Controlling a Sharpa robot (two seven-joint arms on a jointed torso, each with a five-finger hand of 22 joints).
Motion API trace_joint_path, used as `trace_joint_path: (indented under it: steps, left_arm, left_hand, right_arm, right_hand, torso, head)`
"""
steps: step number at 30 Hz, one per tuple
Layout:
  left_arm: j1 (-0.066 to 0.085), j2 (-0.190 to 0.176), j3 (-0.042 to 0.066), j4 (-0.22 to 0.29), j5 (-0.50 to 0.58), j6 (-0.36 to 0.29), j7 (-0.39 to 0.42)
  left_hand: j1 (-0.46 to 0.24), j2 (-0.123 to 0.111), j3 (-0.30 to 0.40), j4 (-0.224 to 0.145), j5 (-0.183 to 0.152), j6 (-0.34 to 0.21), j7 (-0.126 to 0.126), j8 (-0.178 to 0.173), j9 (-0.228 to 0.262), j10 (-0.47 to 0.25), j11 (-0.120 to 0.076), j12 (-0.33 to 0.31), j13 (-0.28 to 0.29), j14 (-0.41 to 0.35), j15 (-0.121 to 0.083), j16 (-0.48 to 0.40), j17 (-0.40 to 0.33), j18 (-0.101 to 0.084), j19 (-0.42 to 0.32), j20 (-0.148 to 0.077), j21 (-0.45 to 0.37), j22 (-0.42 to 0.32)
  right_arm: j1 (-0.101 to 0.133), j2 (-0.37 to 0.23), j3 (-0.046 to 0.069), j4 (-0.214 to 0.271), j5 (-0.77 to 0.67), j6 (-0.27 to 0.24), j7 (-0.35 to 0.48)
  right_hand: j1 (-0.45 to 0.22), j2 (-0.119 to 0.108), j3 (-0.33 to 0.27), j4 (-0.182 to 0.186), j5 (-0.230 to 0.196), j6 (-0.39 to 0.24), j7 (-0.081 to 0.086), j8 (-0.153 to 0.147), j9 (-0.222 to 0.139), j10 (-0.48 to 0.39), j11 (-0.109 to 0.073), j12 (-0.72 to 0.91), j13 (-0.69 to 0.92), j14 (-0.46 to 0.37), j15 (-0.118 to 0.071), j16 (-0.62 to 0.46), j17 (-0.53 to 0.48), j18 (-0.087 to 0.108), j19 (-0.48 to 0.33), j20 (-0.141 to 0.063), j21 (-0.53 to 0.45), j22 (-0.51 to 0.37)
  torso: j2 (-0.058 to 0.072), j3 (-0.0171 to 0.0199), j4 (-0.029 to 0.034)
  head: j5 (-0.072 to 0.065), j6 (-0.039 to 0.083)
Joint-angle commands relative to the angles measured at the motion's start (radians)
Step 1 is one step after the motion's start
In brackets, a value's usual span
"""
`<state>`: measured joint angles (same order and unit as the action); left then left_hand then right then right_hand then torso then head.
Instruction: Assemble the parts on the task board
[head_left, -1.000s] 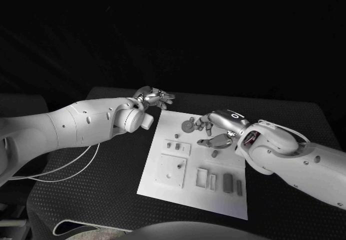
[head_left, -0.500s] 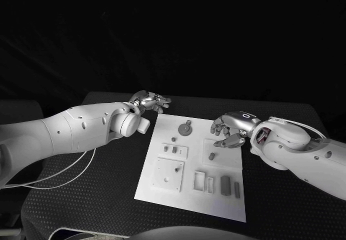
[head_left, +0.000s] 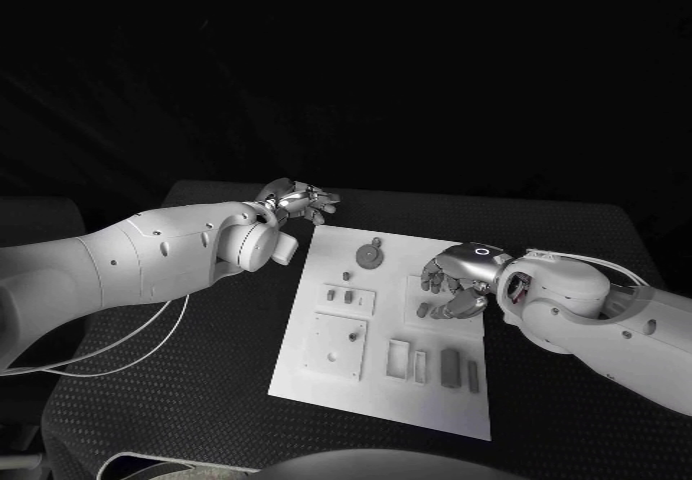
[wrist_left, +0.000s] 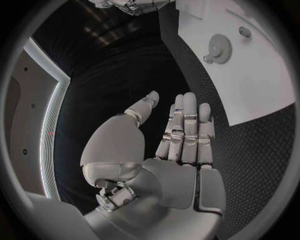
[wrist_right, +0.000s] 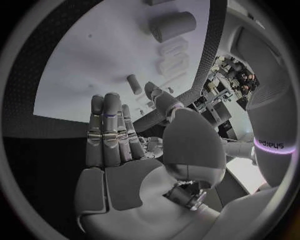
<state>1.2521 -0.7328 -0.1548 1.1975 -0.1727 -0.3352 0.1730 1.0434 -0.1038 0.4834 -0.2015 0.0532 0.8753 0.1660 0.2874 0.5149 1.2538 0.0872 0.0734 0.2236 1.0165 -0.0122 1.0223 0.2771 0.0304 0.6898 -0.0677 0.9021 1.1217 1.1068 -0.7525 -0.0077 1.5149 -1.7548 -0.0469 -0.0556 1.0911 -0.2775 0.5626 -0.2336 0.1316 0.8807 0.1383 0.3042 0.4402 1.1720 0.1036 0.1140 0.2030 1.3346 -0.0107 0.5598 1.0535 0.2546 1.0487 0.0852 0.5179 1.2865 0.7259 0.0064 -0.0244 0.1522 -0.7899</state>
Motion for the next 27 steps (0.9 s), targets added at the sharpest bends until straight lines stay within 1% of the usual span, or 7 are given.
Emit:
trace_joint_path:
  steps: [1, 3, 6, 9, 13, 16, 27]
  left_arm:
    - [0.001, 0.002, 0.001, 0.002, 0.002, 0.016, 0.006]
    - [0.001, 0.003, 0.001, 0.001, 0.002, 0.016, 0.007]
    - [0.001, 0.003, 0.001, 0.002, 0.002, 0.016, 0.007]
    - [0.001, 0.002, 0.001, 0.003, 0.002, 0.015, 0.006]
    - [0.001, 0.002, 0.001, 0.002, 0.002, 0.015, 0.006]
    - [0.001, 0.002, 0.001, 0.002, 0.002, 0.017, 0.004]
    - [0.001, 0.001, 0.001, 0.003, 0.002, 0.017, 0.004]
  left_hand:
    - [-0.009, 0.003, -0.004, 0.000, 0.002, -0.008, 0.001, 0.006, -0.001, -0.002, 0.007, 0.000, 0.002, 0.007, 0.004, -0.007, 0.002, 0.000, 0.001, -0.038, -0.003, 0.002]
    - [-0.010, 0.003, -0.005, 0.000, 0.002, -0.008, 0.001, 0.006, -0.001, -0.003, 0.007, 0.000, 0.002, 0.007, 0.004, -0.007, 0.002, -0.001, 0.001, -0.038, -0.004, 0.002]
    - [-0.011, 0.003, -0.005, 0.001, 0.002, -0.009, 0.001, 0.007, -0.001, -0.003, 0.007, 0.000, 0.002, 0.007, 0.004, -0.007, 0.002, -0.001, 0.001, -0.038, -0.004, 0.002]
    - [-0.011, 0.003, -0.005, 0.001, 0.002, -0.009, 0.001, 0.007, -0.001, -0.003, 0.007, 0.000, 0.002, 0.007, 0.004, -0.007, 0.002, -0.001, 0.001, -0.038, -0.004, 0.002]
    - [-0.012, 0.003, -0.005, 0.001, 0.002, -0.009, 0.001, 0.007, -0.002, -0.003, 0.007, 0.000, 0.002, 0.007, 0.004, -0.007, 0.002, -0.001, 0.001, -0.038, -0.004, 0.002]
    - [-0.012, 0.003, -0.005, 0.001, 0.002, -0.009, 0.001, 0.007, -0.002, -0.003, 0.007, 0.000, 0.002, 0.007, 0.004, -0.008, 0.002, -0.001, 0.001, -0.038, -0.004, 0.002]
    - [-0.014, 0.002, -0.006, 0.003, 0.001, -0.010, 0.002, 0.006, -0.003, -0.004, 0.007, 0.000, 0.002, 0.007, 0.004, -0.008, 0.003, -0.001, 0.001, -0.038, -0.004, 0.003]
  right_arm:
    - [-0.013, 0.013, -0.003, 0.001, -0.033, 0.032, 0.001]
    - [-0.015, 0.022, -0.005, -0.007, -0.048, 0.030, -0.001]
    - [-0.017, 0.028, -0.016, -0.016, -0.065, 0.024, -0.005]
    - [-0.019, 0.035, -0.021, -0.025, -0.073, 0.016, -0.011]
    - [-0.019, 0.042, -0.025, -0.028, -0.083, 0.007, -0.014]
    - [-0.019, 0.049, -0.027, -0.035, -0.074, 0.000, -0.012]
    - [-0.025, 0.067, -0.032, -0.042, -0.077, -0.025, -0.005]
  right_hand:
    - [0.007, 0.011, 0.004, -0.002, -0.017, 0.007, -0.004, 0.007, 0.003, -0.005, -0.002, -0.004, 0.002, -0.003, 0.000, 0.015, 0.002, 0.007, 0.008, -0.004, 0.008, 0.004]
    - [0.014, 0.014, 0.012, 0.000, -0.043, 0.017, 0.001, 0.013, 0.006, 0.001, -0.005, -0.001, 0.004, -0.002, -0.001, 0.022, 0.003, 0.007, 0.011, -0.006, 0.011, 0.005]
    - [0.025, 0.020, 0.035, 0.008, -0.075, 0.038, 0.003, 0.023, 0.009, 0.016, -0.010, 0.006, 0.008, 0.003, -0.006, 0.041, 0.004, 0.007, 0.020, -0.010, 0.020, 0.010]
    - [0.029, 0.019, 0.053, 0.019, -0.079, 0.052, 0.002, 0.029, 0.010, 0.029, -0.014, 0.010, 0.011, 0.004, -0.012, 0.063, 0.005, 0.007, 0.028, -0.015, 0.032, 0.017]
    - [0.034, 0.015, 0.081, 0.035, -0.082, 0.062, 0.001, 0.033, 0.012, 0.039, -0.019, 0.014, 0.015, 0.002, -0.016, 0.085, 0.006, 0.007, 0.035, -0.020, 0.044, 0.023]
    - [0.035, 0.016, 0.094, 0.042, -0.083, 0.067, -0.001, 0.036, 0.013, 0.044, -0.021, 0.015, 0.016, 0.001, -0.018, 0.094, 0.006, 0.007, 0.037, -0.022, 0.048, 0.026]
    - [0.052, 0.036, 0.170, 0.073, -0.083, 0.093, -0.008, 0.050, 0.021, 0.074, -0.033, 0.027, 0.026, 0.006, -0.030, 0.131, 0.008, 0.007, 0.055, -0.033, 0.069, 0.034]
  torso:
    - [0.000, -0.0008, -0.0003]
    - [0.000, -0.0004, -0.0001]
    - [0.000, -0.0007, 0.0015]
    - [0.000, -0.0022, 0.0025]
    - [0.000, -0.0018, 0.0003]
    - [0.000, -0.0017, 0.0013]
    - [0.000, -0.0012, 0.0010]
  head:
    - [0.000, -0.002]
    - [0.000, -0.002]
    - [-0.001, -0.004]
    - [0.000, -0.005]
    - [0.004, -0.006]
    - [0.003, -0.007]
    - [0.006, -0.009]
